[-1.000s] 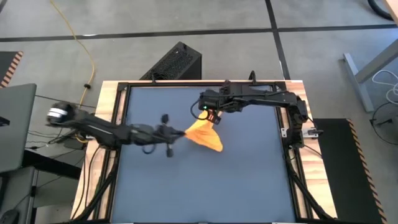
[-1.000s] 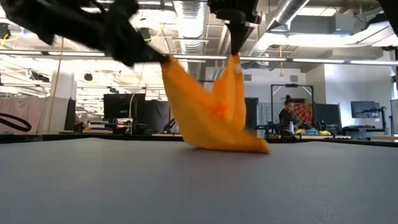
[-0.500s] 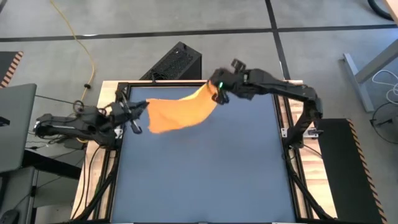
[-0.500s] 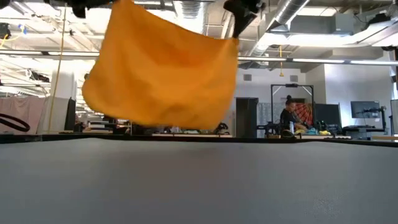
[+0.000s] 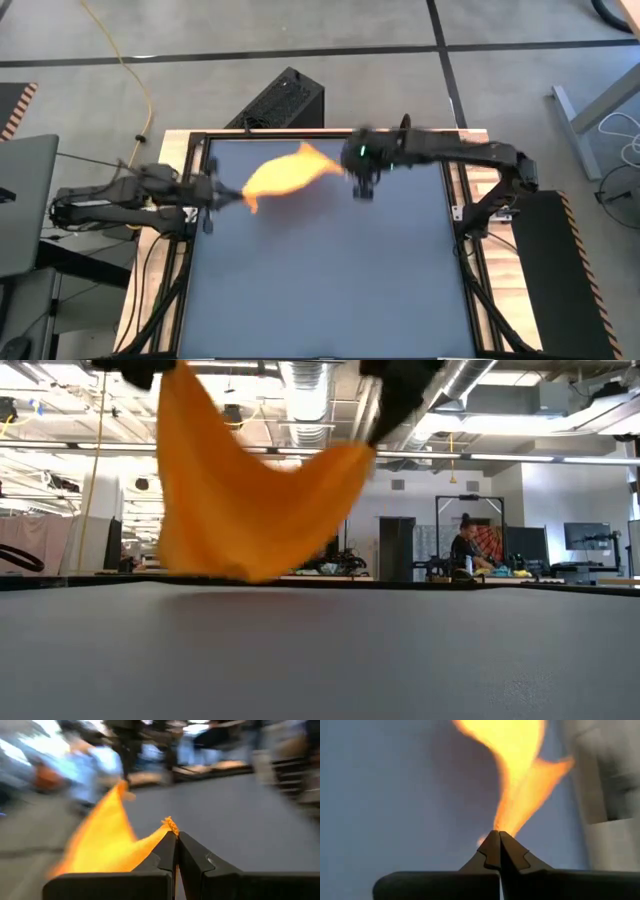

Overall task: Roll towel
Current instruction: Roll the yellow microfiber cloth on the table

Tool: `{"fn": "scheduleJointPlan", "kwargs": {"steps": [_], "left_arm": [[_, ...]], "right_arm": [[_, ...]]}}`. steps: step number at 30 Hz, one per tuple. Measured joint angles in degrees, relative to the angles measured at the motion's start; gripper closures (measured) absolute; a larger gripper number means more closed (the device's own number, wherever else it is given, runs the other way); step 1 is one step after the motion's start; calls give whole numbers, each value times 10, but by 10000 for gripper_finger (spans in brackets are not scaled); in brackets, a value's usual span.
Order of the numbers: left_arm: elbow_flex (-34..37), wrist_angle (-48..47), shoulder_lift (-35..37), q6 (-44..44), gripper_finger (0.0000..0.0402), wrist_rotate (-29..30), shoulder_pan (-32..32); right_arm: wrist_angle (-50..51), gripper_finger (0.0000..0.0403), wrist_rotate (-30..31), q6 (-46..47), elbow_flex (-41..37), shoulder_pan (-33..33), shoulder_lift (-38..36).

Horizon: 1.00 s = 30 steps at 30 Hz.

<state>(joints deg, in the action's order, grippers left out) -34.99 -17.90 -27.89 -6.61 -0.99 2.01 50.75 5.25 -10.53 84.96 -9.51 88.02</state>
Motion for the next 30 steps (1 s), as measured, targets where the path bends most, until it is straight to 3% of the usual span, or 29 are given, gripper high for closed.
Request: {"fn": "scheduleJointPlan", "kwargs": {"steps": [4, 7, 10, 15, 21, 25, 30], "left_arm": [[153, 173, -17, 141, 401, -113, -46], [253, 315, -42, 218, 401, -120, -91], [312, 368, -63, 287, 401, -114, -128], [329, 386, -67, 345, 401, -97, -187], [329, 380, -67, 385, 401, -89, -242], [329, 369, -67, 381, 401, -33, -264], [329, 343, -61, 371, 401, 40, -278]], "right_arm": [[-16, 390, -24, 102, -123, 93, 5], [-76, 390, -23, 195, -199, 168, 14], [-169, 390, -28, 278, -254, 234, 13], [-264, 390, -15, 365, -283, 307, 13], [-307, 390, 5, 460, -282, 336, 13], [-307, 390, 15, 500, -282, 335, 13], [-307, 390, 89, 511, -282, 312, 13]]}}
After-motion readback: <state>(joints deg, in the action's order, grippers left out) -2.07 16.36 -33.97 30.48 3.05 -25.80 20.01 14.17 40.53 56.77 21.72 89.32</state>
